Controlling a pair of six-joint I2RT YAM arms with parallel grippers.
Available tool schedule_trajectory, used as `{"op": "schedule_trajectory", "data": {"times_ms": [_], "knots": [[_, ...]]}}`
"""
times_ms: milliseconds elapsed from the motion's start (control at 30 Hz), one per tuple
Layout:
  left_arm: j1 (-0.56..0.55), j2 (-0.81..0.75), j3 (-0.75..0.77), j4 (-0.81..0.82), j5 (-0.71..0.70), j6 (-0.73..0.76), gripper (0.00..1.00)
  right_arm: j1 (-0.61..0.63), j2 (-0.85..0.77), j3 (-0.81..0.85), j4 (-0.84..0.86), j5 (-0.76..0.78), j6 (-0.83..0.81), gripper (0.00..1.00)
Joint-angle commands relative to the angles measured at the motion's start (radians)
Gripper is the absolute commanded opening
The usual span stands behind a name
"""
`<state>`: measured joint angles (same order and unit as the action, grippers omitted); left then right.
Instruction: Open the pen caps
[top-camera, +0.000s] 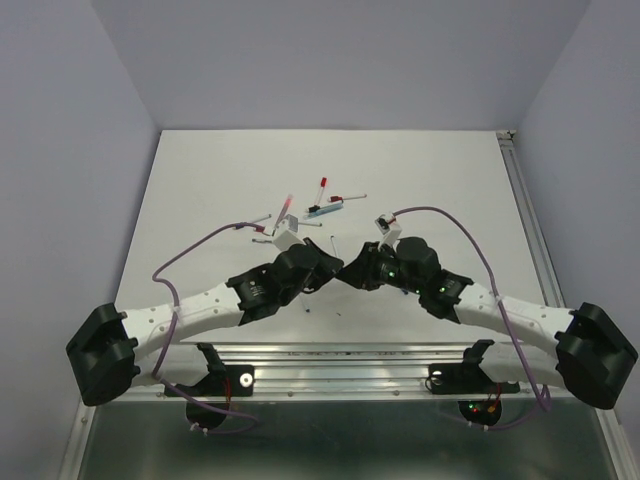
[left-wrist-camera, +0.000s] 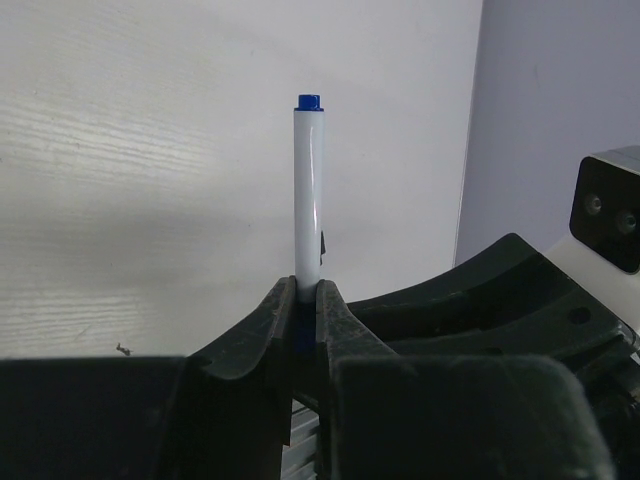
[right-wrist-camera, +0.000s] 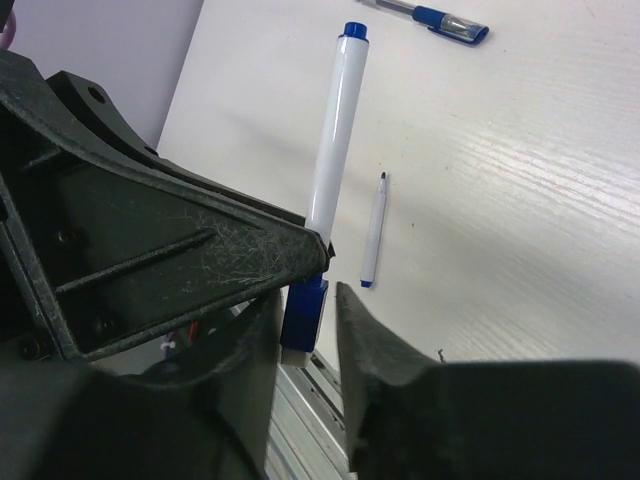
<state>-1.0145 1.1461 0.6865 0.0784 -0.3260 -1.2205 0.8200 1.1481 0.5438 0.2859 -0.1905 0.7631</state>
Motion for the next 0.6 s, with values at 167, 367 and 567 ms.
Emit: {"op": "schedule_trajectory", "data": {"times_ms": [167,367,567], "knots": [[-0.010,0.003,0.007,0.032,-0.068,-0.011,0.06,0.013,0.027,0.082,0.015,-0.044,0.041,0.01],[-0.010,-0.002,0.015,0.029,-0.113,-0.005,0.44,0.016,-0.025,0.061,-0.004,-0.095,0.079,0.01],[-0.010,0.006,0.033,0.031,-0.130,0.016,0.44,0.015,-0.070,0.039,-0.028,-0.139,0.091,0.01]]}}
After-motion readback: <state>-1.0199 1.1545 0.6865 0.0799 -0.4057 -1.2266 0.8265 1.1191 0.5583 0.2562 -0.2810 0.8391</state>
